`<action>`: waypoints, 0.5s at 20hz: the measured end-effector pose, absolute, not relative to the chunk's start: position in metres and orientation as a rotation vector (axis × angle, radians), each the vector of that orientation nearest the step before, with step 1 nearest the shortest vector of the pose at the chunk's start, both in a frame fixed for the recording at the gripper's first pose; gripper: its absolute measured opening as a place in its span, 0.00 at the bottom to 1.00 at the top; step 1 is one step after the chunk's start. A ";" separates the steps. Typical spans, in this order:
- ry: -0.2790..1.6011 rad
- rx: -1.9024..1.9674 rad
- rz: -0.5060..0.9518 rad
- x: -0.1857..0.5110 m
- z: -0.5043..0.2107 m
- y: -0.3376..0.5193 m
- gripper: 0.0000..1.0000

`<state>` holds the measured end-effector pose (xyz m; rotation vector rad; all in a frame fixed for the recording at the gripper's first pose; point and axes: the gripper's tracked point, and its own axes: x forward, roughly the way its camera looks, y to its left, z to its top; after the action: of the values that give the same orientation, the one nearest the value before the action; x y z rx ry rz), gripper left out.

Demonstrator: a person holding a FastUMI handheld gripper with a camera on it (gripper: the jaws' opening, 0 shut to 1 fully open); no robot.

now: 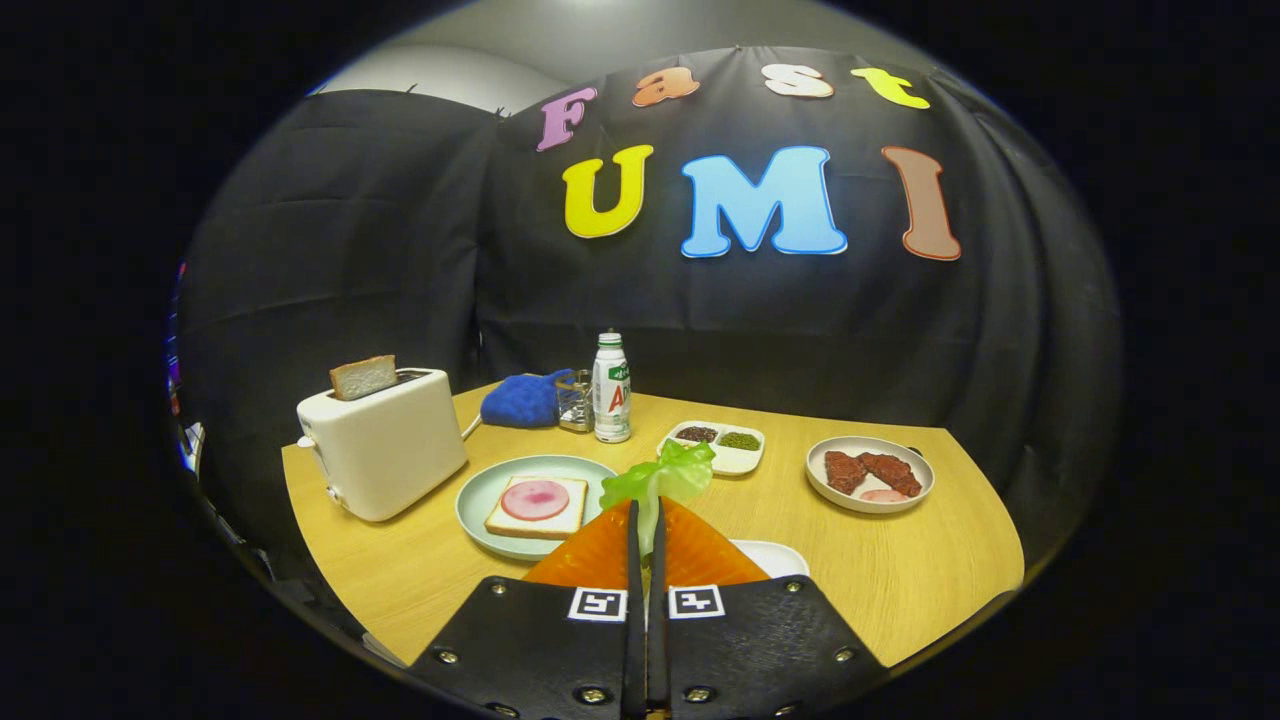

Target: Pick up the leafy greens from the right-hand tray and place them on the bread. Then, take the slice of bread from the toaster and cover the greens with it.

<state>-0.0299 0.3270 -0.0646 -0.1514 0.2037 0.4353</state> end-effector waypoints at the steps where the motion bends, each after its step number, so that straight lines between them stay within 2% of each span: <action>1: 0.205 -0.148 0.447 -0.029 -0.065 0.335 0.01; 10: 0.225 -0.136 0.531 -0.018 -0.081 0.397 0.01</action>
<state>-0.0179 0.3975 -0.0807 -0.1361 0.2252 0.5305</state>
